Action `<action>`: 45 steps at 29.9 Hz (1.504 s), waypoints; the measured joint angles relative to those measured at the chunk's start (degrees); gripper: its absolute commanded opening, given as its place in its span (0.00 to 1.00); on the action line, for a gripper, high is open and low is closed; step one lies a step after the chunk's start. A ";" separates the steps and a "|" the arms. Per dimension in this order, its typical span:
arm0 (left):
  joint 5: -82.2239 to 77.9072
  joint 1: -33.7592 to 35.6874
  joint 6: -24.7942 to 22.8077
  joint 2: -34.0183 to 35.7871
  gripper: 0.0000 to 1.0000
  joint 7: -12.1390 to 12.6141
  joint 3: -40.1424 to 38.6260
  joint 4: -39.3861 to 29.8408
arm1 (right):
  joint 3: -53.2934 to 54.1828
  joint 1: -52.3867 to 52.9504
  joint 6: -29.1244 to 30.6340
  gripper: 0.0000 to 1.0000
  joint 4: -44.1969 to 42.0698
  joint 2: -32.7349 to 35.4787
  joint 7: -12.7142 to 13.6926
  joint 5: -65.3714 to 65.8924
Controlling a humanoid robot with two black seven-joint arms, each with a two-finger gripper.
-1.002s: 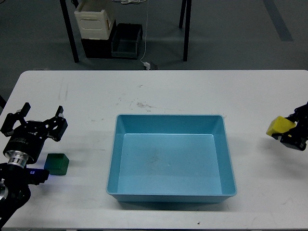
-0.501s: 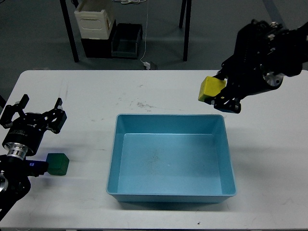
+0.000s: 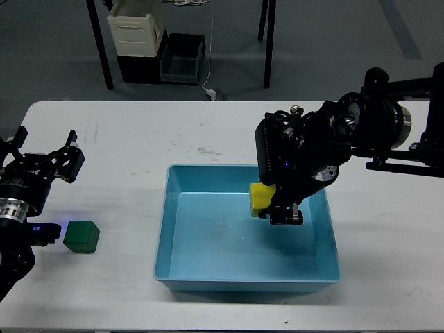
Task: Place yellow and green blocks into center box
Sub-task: 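Release the yellow cube into the tray and raise the right arm, then move the left gripper down toward the green cube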
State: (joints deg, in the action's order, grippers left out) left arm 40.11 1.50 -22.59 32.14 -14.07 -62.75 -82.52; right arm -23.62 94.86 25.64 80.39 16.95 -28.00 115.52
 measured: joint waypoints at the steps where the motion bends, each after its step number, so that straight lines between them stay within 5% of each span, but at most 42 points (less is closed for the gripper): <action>1: -0.11 0.00 -0.16 0.11 1.00 0.03 -0.47 0.00 | -0.18 -0.09 0.01 0.79 -0.06 -0.01 0.00 -0.01; 15: -10.44 5.82 0.67 7.01 1.00 -0.08 -1.55 3.47 | 4.97 -3.31 -0.56 0.88 -5.19 1.79 0.01 -8.94; 20: -22.04 7.47 0.47 7.20 1.00 -1.43 -3.95 7.11 | 21.03 -10.92 -0.70 0.93 -10.35 1.89 0.01 -18.10; 25: -46.10 7.87 0.64 7.28 0.99 -11.51 -10.31 7.84 | 41.14 -21.38 -0.92 0.92 -10.65 1.05 0.00 -23.82; 27: -55.36 7.96 0.90 7.28 0.99 -13.21 -11.75 7.87 | 48.11 -25.51 -1.73 0.92 -10.24 0.11 0.00 -24.27; 31: -67.73 9.00 4.28 7.26 0.99 -13.87 -13.28 7.90 | 61.46 -33.87 -5.66 0.91 -8.41 -2.02 0.27 -24.47; 37: -77.11 10.37 13.27 7.24 1.00 -13.92 -13.49 7.91 | 78.49 -45.89 -9.82 0.92 -3.78 -2.44 6.44 -28.97; 45: -85.68 11.52 9.69 14.02 0.96 -13.94 -13.04 7.84 | 97.98 -65.29 -10.52 0.93 4.22 -2.39 9.32 -33.10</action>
State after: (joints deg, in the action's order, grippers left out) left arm -45.57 13.03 -12.90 46.17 -28.01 -75.79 -74.69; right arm 74.36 29.57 15.12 84.61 14.56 -18.68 82.42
